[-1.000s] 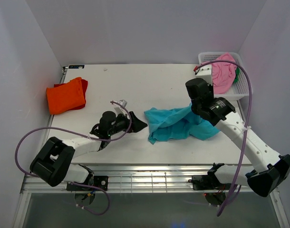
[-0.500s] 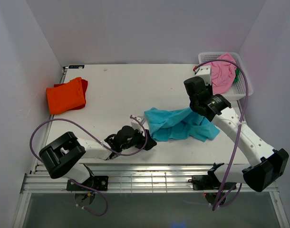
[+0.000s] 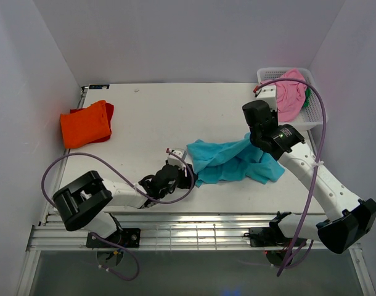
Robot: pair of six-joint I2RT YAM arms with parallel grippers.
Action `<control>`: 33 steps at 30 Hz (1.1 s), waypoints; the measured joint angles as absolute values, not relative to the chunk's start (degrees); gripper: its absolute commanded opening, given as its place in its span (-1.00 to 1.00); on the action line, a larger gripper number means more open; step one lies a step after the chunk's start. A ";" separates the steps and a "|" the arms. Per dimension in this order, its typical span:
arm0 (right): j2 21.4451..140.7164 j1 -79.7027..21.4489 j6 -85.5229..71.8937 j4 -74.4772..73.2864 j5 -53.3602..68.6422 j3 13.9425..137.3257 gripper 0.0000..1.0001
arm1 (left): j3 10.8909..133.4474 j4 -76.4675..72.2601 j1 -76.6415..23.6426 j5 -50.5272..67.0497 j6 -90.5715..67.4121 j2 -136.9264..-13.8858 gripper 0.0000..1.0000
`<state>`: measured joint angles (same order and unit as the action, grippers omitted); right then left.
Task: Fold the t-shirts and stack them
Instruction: Flatten out the tshirt
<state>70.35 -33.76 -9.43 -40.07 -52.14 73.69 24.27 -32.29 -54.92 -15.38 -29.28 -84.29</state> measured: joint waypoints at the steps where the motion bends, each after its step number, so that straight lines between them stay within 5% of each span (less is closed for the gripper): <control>1: 70.26 -33.76 -9.43 -40.05 -52.10 73.49 -0.85 | 24.60 -32.27 -55.02 -15.55 -29.17 -85.17 0.42; 8: 69.17 -33.56 -9.17 -40.10 -51.94 73.19 -0.85 | 26.13 -31.99 -56.62 -16.51 -28.93 -89.89 0.29; 19: 68.82 -33.32 -8.97 -39.42 -51.90 71.18 -0.84 | 28.12 -31.90 -57.23 -18.17 -27.90 -91.42 -0.31; 20: 68.82 -33.32 -8.97 -39.27 -51.90 71.02 -0.85 | 28.47 -31.90 -57.23 -18.26 -27.86 -91.83 -0.49; 25: 68.82 -33.19 -8.97 -39.00 -51.86 70.32 -0.85 | 29.91 -31.94 -57.23 -18.85 -27.66 -94.06 -0.56; 27: 68.82 -33.10 -8.97 -38.94 -51.72 70.28 -0.85 | 30.15 -31.88 -57.23 -19.07 -27.70 -94.52 -1.00; 33: 68.82 -32.91 -8.78 -38.72 -51.70 70.28 -0.85 | 32.53 -26.70 -57.23 -26.28 -25.61 -93.06 -1.00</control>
